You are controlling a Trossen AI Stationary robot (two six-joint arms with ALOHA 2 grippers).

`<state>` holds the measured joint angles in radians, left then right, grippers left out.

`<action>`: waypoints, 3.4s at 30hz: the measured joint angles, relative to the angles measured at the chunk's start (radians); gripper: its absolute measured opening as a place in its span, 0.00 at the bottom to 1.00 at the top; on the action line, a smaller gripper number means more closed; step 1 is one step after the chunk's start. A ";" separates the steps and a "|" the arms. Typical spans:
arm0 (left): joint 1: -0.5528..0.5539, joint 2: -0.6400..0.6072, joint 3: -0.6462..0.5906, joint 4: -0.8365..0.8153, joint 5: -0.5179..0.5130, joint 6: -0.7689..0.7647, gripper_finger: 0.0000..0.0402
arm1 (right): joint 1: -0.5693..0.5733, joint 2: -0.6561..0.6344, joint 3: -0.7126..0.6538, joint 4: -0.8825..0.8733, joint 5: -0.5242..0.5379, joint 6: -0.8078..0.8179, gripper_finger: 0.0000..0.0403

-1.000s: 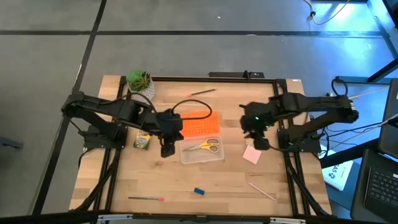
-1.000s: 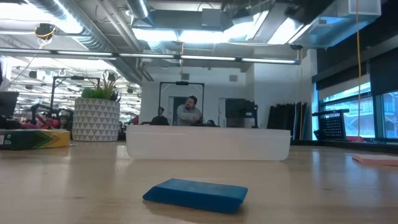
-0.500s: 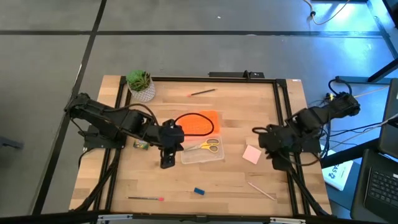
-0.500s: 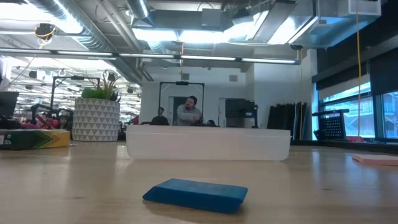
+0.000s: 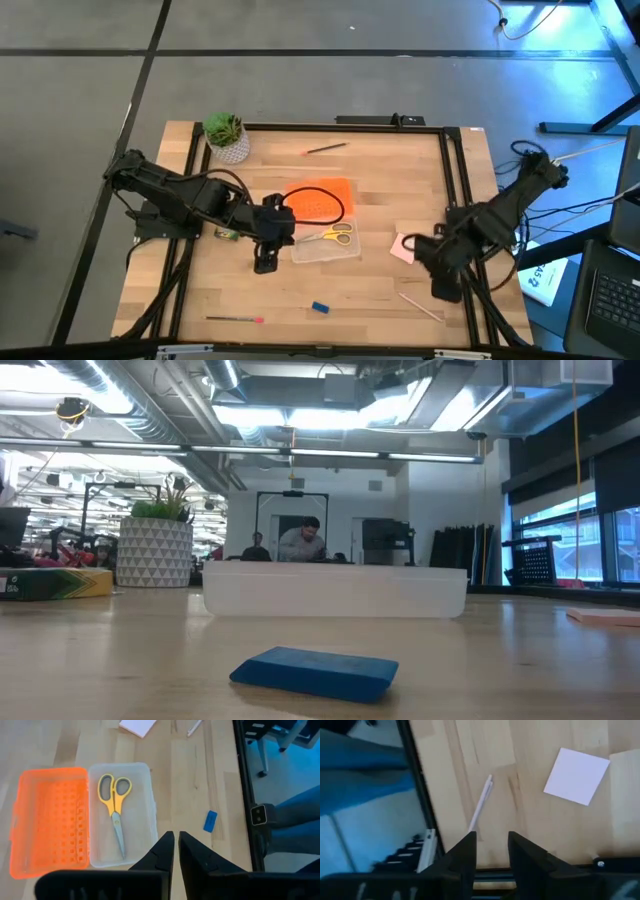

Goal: Pack school essentials
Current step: Put the pink pen into the supply box

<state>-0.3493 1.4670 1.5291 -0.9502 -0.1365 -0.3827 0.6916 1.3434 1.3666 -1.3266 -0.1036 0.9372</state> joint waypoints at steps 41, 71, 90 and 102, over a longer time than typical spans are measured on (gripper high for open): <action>-0.071 -0.001 0.000 0.219 0.150 0.131 0.03 | 0.151 0.195 -0.537 0.769 0.163 0.368 0.37; -0.070 -0.001 0.000 0.230 0.126 0.128 0.04 | 0.149 0.317 -0.583 0.876 0.146 0.337 0.26; -0.070 -0.001 0.000 0.230 0.119 0.123 0.02 | 0.150 0.323 -0.552 0.842 0.192 0.335 0.13; -0.070 -0.001 0.000 0.230 0.119 0.122 0.04 | 0.102 0.330 -0.468 0.763 0.156 0.235 0.12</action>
<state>-0.4194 1.4662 1.5291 -0.7204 -0.0174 -0.2607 0.7938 1.6731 0.8987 -0.5635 0.0521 1.1717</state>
